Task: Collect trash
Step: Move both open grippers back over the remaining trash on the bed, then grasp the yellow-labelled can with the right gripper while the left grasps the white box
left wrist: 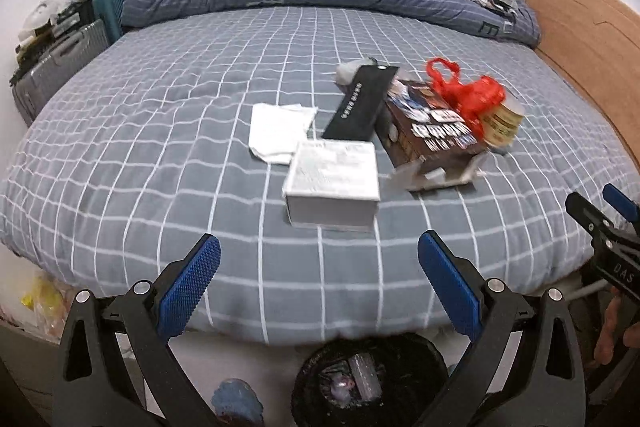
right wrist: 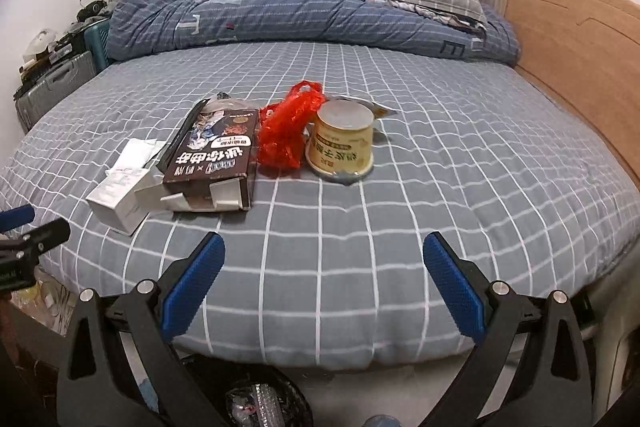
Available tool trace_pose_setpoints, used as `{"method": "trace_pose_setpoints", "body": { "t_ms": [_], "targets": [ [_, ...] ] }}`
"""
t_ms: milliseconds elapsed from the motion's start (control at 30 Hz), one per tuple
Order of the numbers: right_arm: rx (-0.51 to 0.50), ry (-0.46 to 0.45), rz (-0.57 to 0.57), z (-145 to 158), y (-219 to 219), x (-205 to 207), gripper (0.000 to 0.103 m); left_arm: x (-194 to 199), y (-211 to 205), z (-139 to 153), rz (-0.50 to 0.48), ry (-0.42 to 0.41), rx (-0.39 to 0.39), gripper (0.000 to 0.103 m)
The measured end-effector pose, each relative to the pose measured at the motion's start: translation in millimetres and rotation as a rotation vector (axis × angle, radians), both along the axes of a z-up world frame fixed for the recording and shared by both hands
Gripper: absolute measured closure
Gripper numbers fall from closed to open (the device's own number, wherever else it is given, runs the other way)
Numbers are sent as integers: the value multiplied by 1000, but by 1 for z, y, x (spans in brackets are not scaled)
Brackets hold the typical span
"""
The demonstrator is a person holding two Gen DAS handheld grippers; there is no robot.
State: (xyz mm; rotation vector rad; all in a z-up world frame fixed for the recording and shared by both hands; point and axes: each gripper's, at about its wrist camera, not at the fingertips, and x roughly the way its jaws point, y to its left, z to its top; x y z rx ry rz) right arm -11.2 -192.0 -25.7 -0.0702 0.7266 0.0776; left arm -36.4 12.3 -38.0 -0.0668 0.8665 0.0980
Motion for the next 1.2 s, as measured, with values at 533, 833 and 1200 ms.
{"method": "trace_pose_setpoints", "body": {
  "t_ms": [533, 833, 1200],
  "targets": [
    [35, 64, -24, -32, -24, 118, 12, 68, -3, -31, -40, 72, 3, 6],
    [69, 74, -30, -45, -25, 168, 18, 91, -4, -53, -40, 117, -6, 7],
    [75, 76, -33, -52, -19, 190, 34, 100, -1, -59, -59, 132, -35, 33]
  ]
}}
